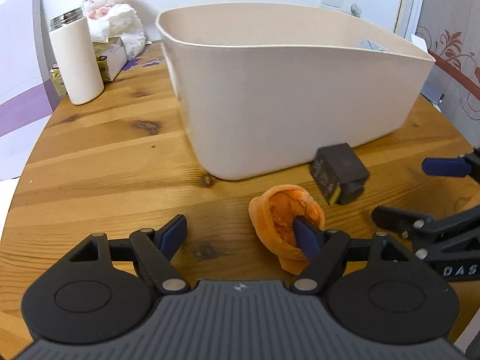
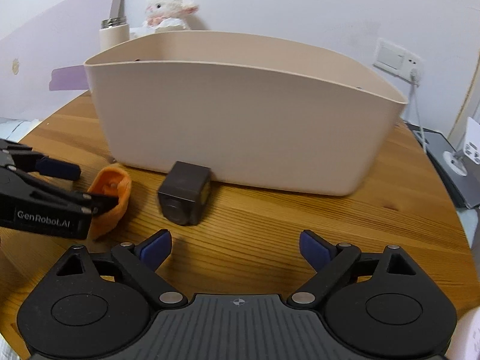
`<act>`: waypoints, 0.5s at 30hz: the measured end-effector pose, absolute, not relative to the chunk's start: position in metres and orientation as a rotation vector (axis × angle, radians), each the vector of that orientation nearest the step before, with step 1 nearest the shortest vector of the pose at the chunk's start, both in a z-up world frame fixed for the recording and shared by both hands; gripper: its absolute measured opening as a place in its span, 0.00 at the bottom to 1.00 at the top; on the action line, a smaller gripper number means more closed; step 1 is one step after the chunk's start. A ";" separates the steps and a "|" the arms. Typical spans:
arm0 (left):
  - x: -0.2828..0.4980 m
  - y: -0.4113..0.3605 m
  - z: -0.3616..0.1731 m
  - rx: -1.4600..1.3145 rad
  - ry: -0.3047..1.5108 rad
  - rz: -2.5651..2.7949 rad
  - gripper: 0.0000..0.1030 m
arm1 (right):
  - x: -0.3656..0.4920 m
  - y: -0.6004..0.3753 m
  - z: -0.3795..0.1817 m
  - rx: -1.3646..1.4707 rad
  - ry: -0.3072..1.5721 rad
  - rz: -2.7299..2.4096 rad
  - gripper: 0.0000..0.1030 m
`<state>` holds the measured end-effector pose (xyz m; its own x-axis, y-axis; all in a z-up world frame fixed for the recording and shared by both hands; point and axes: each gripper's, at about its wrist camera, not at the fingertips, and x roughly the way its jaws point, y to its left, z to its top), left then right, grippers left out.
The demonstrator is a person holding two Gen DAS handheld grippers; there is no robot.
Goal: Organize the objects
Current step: 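Move left tool to orange soft object while right tool reaches black cube, then grasp orange object with left tool while right tool grasps black cube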
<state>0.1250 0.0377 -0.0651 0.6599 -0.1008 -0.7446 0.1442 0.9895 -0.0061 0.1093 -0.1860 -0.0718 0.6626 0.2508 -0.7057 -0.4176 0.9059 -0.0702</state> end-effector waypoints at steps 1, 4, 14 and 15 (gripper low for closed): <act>0.126 0.039 -0.065 0.056 0.835 -0.139 0.72 | 0.111 -0.183 -0.073 -0.233 0.760 0.389 0.91; 0.130 0.045 -0.064 0.051 0.830 -0.140 0.66 | 0.116 -0.173 -0.076 -0.231 0.765 0.400 0.91; 0.137 0.053 -0.062 0.031 0.809 -0.146 0.25 | 0.126 -0.146 -0.076 -0.245 0.719 0.409 0.69; 0.138 0.055 -0.061 0.020 0.812 -0.148 0.21 | 0.127 -0.145 -0.076 -0.233 0.722 0.414 0.59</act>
<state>0.1378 0.0551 -0.0614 0.6781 -0.1238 -0.7245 0.1393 0.9895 -0.0387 0.1265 -0.1451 -0.0757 0.6746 0.2852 -0.6809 -0.4433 0.8940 -0.0648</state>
